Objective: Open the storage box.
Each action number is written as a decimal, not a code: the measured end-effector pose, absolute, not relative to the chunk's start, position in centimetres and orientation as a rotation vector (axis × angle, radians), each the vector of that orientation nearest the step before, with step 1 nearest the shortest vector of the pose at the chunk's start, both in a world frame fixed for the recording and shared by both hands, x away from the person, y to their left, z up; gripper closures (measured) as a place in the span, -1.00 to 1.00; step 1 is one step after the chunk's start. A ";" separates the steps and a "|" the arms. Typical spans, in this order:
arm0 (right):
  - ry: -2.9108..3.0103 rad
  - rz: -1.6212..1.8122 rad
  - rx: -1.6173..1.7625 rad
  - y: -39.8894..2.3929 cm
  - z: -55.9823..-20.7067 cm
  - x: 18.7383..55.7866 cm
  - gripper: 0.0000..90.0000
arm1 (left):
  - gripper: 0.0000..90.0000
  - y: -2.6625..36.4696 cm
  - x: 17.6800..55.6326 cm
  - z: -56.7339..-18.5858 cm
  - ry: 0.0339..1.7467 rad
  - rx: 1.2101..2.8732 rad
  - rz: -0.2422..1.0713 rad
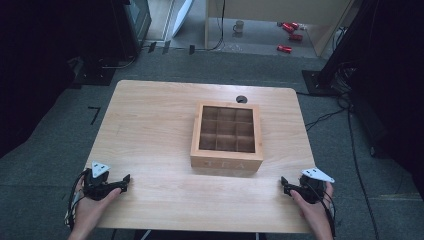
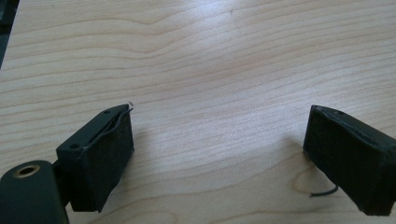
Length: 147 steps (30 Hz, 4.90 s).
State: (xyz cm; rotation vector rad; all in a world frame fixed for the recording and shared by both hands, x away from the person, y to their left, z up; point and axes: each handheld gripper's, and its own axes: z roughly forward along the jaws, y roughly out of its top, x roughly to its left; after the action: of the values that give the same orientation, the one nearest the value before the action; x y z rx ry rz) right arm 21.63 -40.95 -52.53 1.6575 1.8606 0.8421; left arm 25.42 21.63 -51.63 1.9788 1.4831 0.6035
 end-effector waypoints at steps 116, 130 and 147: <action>1.908 1.324 1.314 -31.8 -47.2 24.6 -0.03 | 0.12 1.7 29.1 -45.8 0.964 1.917 0.382; 1.873 1.301 1.308 -31.6 -46.8 24.8 0.01 | 0.09 1.6 29.0 -46.3 1.018 1.953 0.471; 1.820 1.361 1.329 -31.7 -46.0 24.9 -0.03 | 0.05 0.9 30.6 -45.3 0.948 1.889 0.531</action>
State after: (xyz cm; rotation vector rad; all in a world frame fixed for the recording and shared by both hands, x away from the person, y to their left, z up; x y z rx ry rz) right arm 24.92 -31.68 -45.97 1.3285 1.8197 1.3614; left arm 30.60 0.95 -45.27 1.8888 0.9477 0.5306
